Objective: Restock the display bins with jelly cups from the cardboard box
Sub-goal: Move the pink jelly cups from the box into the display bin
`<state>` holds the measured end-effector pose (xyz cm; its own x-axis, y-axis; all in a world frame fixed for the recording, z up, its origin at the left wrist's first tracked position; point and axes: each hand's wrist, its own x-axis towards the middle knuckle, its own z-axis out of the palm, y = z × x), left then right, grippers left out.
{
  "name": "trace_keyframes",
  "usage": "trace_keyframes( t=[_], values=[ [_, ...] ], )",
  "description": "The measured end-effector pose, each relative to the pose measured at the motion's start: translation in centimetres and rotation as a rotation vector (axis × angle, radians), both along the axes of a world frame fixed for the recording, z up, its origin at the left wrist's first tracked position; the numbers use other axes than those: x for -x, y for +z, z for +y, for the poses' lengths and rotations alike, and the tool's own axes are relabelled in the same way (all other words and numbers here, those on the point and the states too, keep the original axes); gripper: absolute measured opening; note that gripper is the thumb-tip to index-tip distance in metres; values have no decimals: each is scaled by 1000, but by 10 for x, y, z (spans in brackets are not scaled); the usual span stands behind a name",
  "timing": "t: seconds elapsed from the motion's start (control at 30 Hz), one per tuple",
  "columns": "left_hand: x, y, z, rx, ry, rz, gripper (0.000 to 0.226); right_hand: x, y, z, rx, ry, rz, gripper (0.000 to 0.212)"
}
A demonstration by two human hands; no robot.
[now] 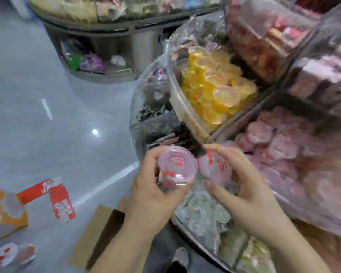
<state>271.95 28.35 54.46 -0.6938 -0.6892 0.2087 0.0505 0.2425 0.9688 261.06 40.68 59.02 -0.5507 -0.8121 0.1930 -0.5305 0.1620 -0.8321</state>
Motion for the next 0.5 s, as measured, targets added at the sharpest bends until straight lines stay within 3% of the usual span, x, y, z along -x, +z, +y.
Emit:
trace_keyframes(
  t=[0.23, 0.33, 0.5],
  values=[
    [120, 47, 64, 82, -383, 32, 45, 65, 33, 104, 143, -472, -71, 38],
    [149, 46, 74, 64, -380, -15, 46, 90, 28, 130, -82, -531, 30, 49],
    [164, 27, 71, 47, -436, -107, 43, 120, 6, 128, -503, -443, 250, 56]
  ],
)
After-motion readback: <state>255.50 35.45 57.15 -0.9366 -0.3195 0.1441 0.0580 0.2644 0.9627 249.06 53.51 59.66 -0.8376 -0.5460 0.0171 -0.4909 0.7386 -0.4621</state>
